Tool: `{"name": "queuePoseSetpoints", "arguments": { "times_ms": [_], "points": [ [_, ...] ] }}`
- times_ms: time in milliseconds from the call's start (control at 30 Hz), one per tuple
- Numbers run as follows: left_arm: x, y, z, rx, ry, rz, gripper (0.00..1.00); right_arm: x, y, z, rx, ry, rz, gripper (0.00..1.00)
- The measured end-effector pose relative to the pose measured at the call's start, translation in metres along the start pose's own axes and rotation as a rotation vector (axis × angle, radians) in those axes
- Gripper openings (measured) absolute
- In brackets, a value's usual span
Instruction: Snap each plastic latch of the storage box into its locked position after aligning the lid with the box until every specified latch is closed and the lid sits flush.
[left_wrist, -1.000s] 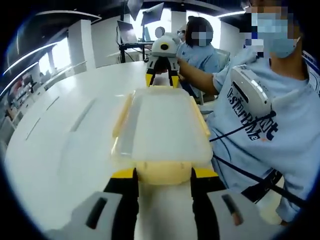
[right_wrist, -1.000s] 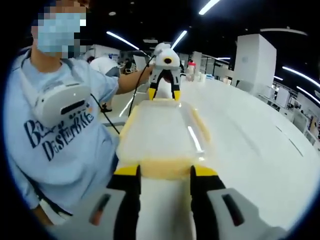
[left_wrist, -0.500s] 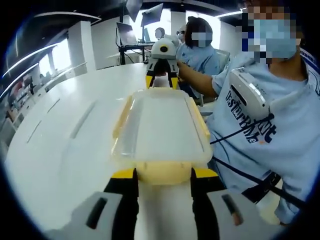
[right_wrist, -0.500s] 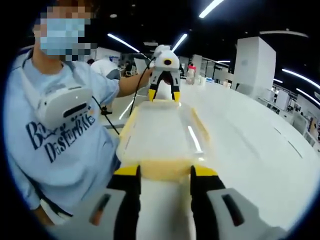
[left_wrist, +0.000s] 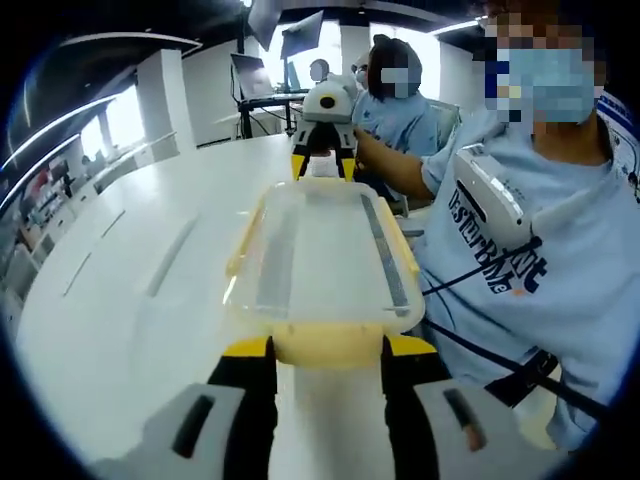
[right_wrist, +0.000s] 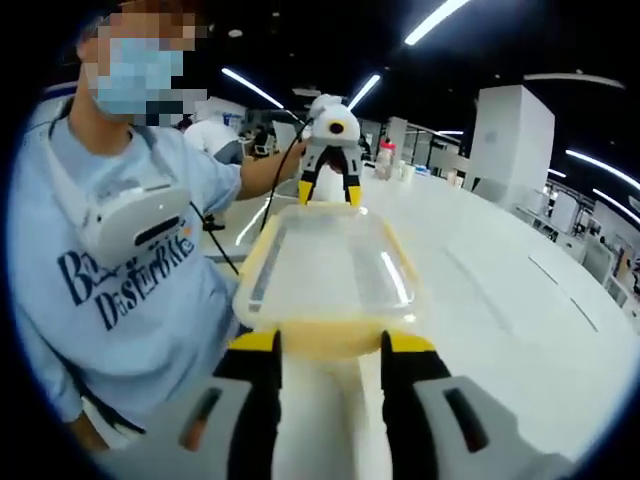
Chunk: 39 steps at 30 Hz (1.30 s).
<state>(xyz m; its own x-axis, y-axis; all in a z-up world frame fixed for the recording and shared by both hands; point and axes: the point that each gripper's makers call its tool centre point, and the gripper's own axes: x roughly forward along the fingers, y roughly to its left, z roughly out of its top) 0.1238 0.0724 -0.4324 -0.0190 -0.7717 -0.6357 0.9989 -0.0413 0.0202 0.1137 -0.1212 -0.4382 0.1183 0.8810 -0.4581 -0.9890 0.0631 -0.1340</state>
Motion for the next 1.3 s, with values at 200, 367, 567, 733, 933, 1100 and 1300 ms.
{"name": "queuePoseSetpoints", "arguments": {
  "times_ms": [200, 367, 567, 733, 933, 1100, 1300],
  "points": [
    [-0.005, 0.001, 0.007, 0.007, -0.011, 0.004, 0.4, -0.006, -0.003, 0.008, -0.011, -0.004, -0.002, 0.37],
    [-0.008, 0.003, 0.012, 0.017, -0.008, 0.013, 0.4, -0.009, -0.007, 0.014, -0.029, 0.006, -0.009, 0.37],
    [-0.009, 0.005, 0.016, 0.03, -0.016, 0.024, 0.4, -0.013, -0.01, 0.018, -0.041, 0.003, -0.015, 0.37],
    [-0.01, 0.007, 0.019, 0.042, -0.014, 0.031, 0.4, -0.014, -0.011, 0.02, -0.052, 0.014, -0.023, 0.37],
    [-0.011, 0.009, 0.022, 0.047, -0.016, 0.034, 0.4, -0.017, -0.012, 0.022, -0.06, 0.018, -0.027, 0.37],
    [-0.012, 0.01, 0.025, 0.06, -0.015, 0.043, 0.4, -0.019, -0.013, 0.025, -0.074, 0.016, -0.036, 0.37],
    [-0.014, 0.012, 0.028, 0.067, -0.016, 0.052, 0.4, -0.022, -0.017, 0.027, -0.081, 0.02, -0.039, 0.37]
  ]
}}
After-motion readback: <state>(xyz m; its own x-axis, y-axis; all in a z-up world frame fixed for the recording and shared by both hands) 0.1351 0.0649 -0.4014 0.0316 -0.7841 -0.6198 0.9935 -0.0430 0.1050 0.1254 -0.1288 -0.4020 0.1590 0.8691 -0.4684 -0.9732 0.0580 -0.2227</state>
